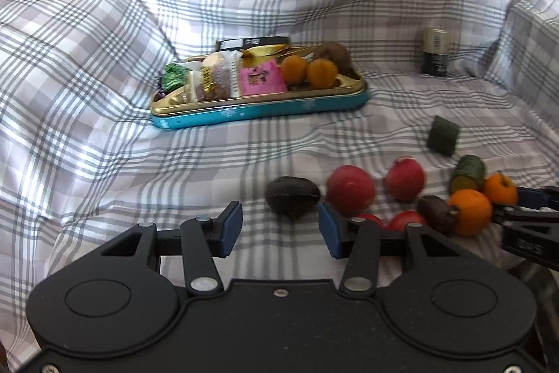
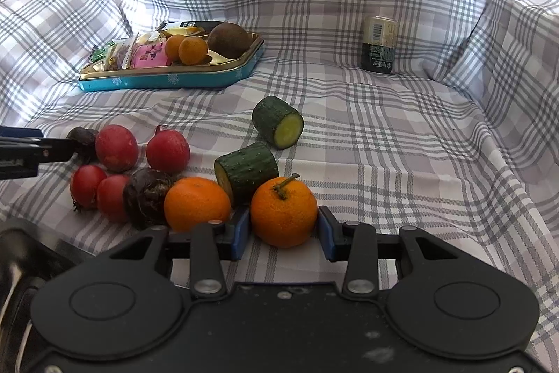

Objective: Organize fruits
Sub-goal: 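Grasp a red apple with the left tool while the right tool grasps an orange, then carry the red apple and orange into the steel tray with both tools, then open both tools to release the apple and orange in the tray, then grasp a dark avocado with the left tool while the right tool grasps an orange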

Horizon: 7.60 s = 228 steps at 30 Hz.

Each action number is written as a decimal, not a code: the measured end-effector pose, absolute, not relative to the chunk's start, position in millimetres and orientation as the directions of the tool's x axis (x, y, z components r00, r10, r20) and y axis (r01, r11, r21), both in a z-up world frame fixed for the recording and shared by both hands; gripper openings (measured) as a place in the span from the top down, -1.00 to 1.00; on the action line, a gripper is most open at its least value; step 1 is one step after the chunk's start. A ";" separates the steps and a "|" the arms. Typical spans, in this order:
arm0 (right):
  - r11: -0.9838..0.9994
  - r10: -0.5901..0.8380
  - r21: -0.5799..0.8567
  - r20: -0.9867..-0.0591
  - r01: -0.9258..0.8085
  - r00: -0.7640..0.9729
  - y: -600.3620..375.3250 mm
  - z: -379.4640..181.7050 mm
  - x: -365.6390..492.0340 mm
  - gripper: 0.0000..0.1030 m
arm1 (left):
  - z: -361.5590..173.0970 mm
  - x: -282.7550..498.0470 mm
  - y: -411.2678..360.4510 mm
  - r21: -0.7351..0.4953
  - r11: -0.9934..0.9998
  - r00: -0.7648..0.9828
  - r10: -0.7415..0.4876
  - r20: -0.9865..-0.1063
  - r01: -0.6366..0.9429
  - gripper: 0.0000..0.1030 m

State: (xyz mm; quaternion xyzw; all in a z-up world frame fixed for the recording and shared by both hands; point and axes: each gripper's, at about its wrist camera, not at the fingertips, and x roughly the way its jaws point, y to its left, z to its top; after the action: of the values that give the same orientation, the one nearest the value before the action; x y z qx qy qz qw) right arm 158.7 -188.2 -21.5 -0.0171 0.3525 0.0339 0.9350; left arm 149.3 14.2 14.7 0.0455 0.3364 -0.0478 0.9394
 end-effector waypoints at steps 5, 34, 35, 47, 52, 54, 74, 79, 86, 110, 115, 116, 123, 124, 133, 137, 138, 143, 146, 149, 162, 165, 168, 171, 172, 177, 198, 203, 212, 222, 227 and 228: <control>0.997 0.054 -0.003 -0.662 -0.074 0.748 -188.5 -21.3 158.9 0.19 | 17.4 135.5 -2.2 0.101 0.975 0.773 -0.091 -0.627 0.197 -0.07; 0.997 0.069 0.072 -0.635 -0.030 0.769 -198.0 -8.5 144.9 0.20 | -9.8 143.1 -32.2 0.183 0.948 0.737 -0.073 -0.672 0.262 0.17; 0.997 0.069 0.071 -0.635 -0.031 0.769 -197.6 -8.0 143.8 0.20 | -10.0 142.9 -33.4 0.193 0.945 0.739 -0.070 -0.671 0.264 0.16; 0.997 0.074 0.069 -0.635 -0.038 0.769 -193.0 -4.3 122.7 0.20 | -7.9 144.2 -31.0 0.175 0.953 0.743 -0.072 -0.666 0.249 0.20; 0.995 0.076 0.099 -0.629 -0.018 0.773 -196.7 -1.5 106.4 0.20 | 4.8 123.9 -25.0 0.105 0.963 0.744 -0.120 -0.657 0.248 0.21; 0.994 0.080 0.113 -0.629 -0.010 0.773 -197.6 -1.0 100.3 0.20 | 10.0 111.3 -25.0 0.100 0.962 0.749 -0.131 -0.649 0.254 0.21; 0.991 0.069 0.133 -0.601 0.014 0.796 -180.5 1.6 17.8 0.20 | 7.9 12.9 6.4 0.012 0.990 0.779 -0.103 -0.619 0.141 0.20; 0.991 0.075 0.136 -0.603 0.010 0.794 -175.8 0.4 1.8 0.20 | 7.2 8.6 12.5 -0.007 0.994 0.793 -0.091 -0.602 0.109 0.20; 0.994 0.060 0.111 -0.577 0.005 0.815 -168.0 0.1 -15.5 0.20 | 3.7 -1.8 13.4 -0.039 0.995 0.784 -0.098 -0.612 0.094 0.21; 0.990 0.082 0.143 -0.583 0.002 0.808 -170.0 -4.1 -8.5 0.18 | -2.9 -1.6 -6.0 0.048 0.986 0.765 -0.093 -0.637 0.160 0.17; 0.990 0.084 0.143 -0.584 0.000 0.807 -169.4 -4.1 -8.5 0.18 | -1.9 -1.9 -5.1 0.047 0.987 0.768 -0.092 -0.634 0.157 0.17; 0.990 0.083 0.141 -0.585 0.000 0.807 -169.1 -4.2 -8.5 0.18 | -2.1 -0.9 -5.2 0.045 0.986 0.765 -0.094 -0.637 0.158 0.17; 0.990 0.083 0.139 -0.585 -0.001 0.807 -168.4 -4.3 -8.4 0.18 | -2.0 -1.1 -4.1 0.044 0.986 0.765 -0.094 -0.637 0.158 0.17; 0.990 0.082 0.139 -0.585 -0.001 0.807 -168.4 -4.2 -8.4 0.18 | -2.0 -1.0 -4.2 0.045 0.987 0.765 -0.093 -0.637 0.157 0.17; 0.990 0.083 0.139 -0.585 -0.001 0.807 -168.5 -4.0 -8.4 0.18 | -2.2 -0.6 -4.2 0.044 0.987 0.763 -0.093 -0.639 0.157 0.16; 0.990 0.083 0.139 -0.585 -0.001 0.807 -168.4 -4.0 -8.5 0.18 | -2.0 -0.3 -3.9 0.044 0.986 0.763 -0.093 -0.639 0.158 0.16; 0.990 0.083 0.140 -0.585 0.000 0.807 -168.2 -4.0 -8.5 0.18 | -2.0 -0.2 -4.0 0.045 0.986 0.763 -0.093 -0.639 0.158 0.16; 0.990 0.083 0.139 -0.584 -0.001 0.807 -168.2 -4.0 -8.4 0.18 | -1.9 0.1 -3.7 0.045 0.987 0.763 -0.092 -0.639 0.156 0.16; 0.990 0.083 0.139 -0.584 -0.001 0.807 -168.2 -4.0 -8.5 0.18 | -1.0 -0.5 -2.8 0.045 0.988 0.770 -0.085 -0.633 0.146 0.16; 0.990 0.083 0.139 -0.585 -0.001 0.807 -168.1 -4.0 -8.5 0.18 | -0.2 -0.4 -0.3 0.033 0.990 0.775 -0.084 -0.627 0.134 0.16; 0.989 0.075 0.145 -0.572 0.010 0.816 -169.0 -2.6 -10.4 0.18 | 3.8 -5.3 0.6 0.039 0.995 0.800 -0.054 -0.598 0.097 0.16; 0.991 0.060 0.133 -0.567 0.020 0.821 -169.0 -1.7 -11.9 0.18 | 5.2 -6.9 0.7 0.039 0.995 0.806 -0.050 -0.590 0.091 0.16; 0.993 0.047 0.116 -0.554 0.021 0.831 -168.0 0.4 -14.1 0.18 | 6.3 -6.5 0.5 0.041 0.995 0.804 -0.048 -0.592 0.090 0.16; 0.994 0.041 0.108 -0.548 0.023 0.836 -168.6 1.9 -14.5 0.18 | 7.0 -5.9 -0.5 0.049 0.995 0.802 -0.044 -0.596 0.091 0.16; 0.994 0.038 0.105 -0.548 0.024 0.835 -168.6 2.2 -14.1 0.18 | 7.2 -5.5 -0.7 0.050 0.994 0.801 -0.046 -0.597 0.094 0.16; 0.994 0.060 0.108 -0.580 0.004 0.813 -170.9 1.8 -10.5 0.18 | 9.3 -6.0 -2.6 0.057 0.991 0.801 -0.064 -0.595 0.122 0.16; 0.994 0.107 0.097 -0.616 -0.060 0.780 -176.4 23.2 41.5 0.18 | 29.8 51.9 -2.2 0.122 0.983 0.812 -0.042 -0.582 0.138 0.16; 0.995 0.100 0.067 -0.619 -0.075 0.779 -173.8 24.6 65.5 0.18 | 30.6 71.5 1.8 0.144 0.980 0.811 -0.029 -0.584 0.138 0.16; 0.992 0.113 0.033 -0.658 -0.122 0.744 -161.1 16.4 106.3 0.18 | 25.6 104.1 1.9 0.191 0.970 0.803 -0.009 -0.596 0.152 0.16; 0.988 0.121 0.016 -0.698 -0.154 0.706 -147.4 1.3 135.5 0.18 | 14.9 141.1 6.6 0.195 0.970 0.783 0.008 -0.622 0.144 0.16; 0.988 0.127 0.026 -0.715 -0.154 0.688 -145.3 -4.7 146.6 0.18 | 8.0 160.8 11.0 0.197 0.971 0.771 0.022 -0.637 0.135 0.16; 0.988 0.128 0.029 -0.718 -0.155 0.685 -144.6 -5.5 148.1 0.18 | 6.9 164.0 11.3 0.198 0.971 0.770 0.023 -0.638 0.135 0.15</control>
State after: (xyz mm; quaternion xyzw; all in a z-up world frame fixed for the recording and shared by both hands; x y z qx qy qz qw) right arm 148.1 -144.6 -5.5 -0.0171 0.3896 0.0771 0.9176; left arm 164.0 11.3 6.9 0.1170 0.3378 -0.0300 0.9334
